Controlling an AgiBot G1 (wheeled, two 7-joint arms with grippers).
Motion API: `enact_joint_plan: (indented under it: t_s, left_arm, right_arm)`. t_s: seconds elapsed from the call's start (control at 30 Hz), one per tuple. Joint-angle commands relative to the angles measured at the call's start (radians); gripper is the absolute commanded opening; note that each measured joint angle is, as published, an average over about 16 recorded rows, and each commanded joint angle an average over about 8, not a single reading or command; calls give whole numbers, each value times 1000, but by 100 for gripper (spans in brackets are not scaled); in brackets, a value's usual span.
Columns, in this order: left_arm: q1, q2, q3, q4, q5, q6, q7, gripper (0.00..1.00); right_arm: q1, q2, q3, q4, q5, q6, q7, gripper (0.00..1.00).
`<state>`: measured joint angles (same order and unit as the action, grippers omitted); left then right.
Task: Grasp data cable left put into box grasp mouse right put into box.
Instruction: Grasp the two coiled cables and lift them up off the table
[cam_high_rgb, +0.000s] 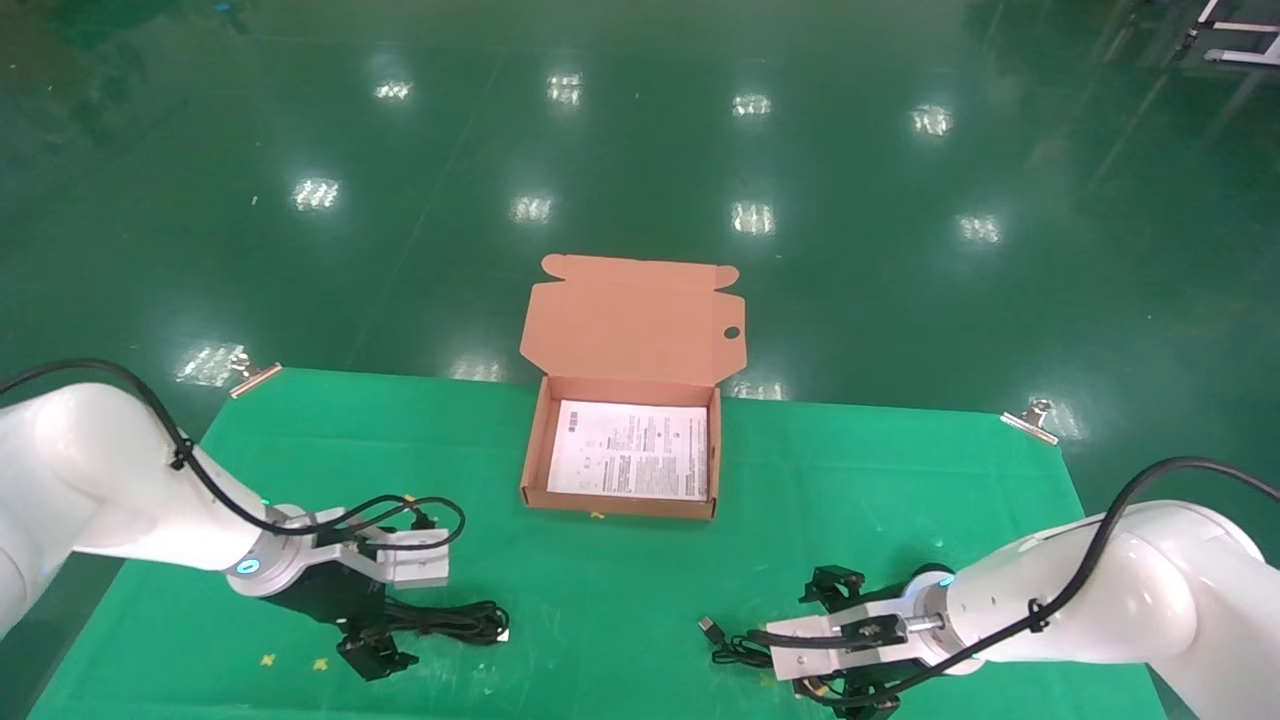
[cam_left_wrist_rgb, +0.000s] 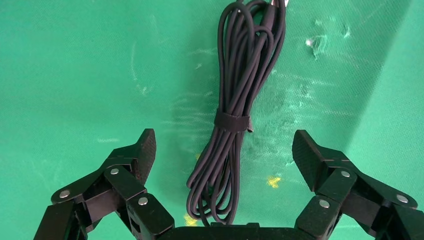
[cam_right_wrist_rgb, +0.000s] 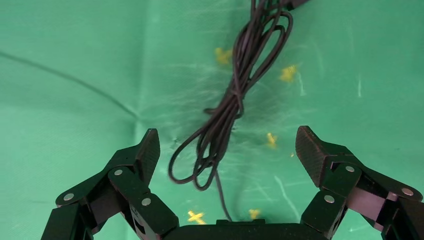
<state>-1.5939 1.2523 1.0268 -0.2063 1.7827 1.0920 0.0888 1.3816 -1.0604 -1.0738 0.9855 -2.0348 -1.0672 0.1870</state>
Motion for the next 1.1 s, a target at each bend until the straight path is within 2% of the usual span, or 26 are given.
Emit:
enact_joint_plan:
  t_s: [0.03, 1.1]
  left_arm:
    - [-3, 4, -1, 14, -1, -3, 6, 1]
    - [1, -3, 0, -6, -1, 1, -2, 0]
  right_arm:
    - [-3, -1, 2, -4, -3, 15, 1, 0]
    - [1, 1, 0, 3, 1, -6, -1, 0]
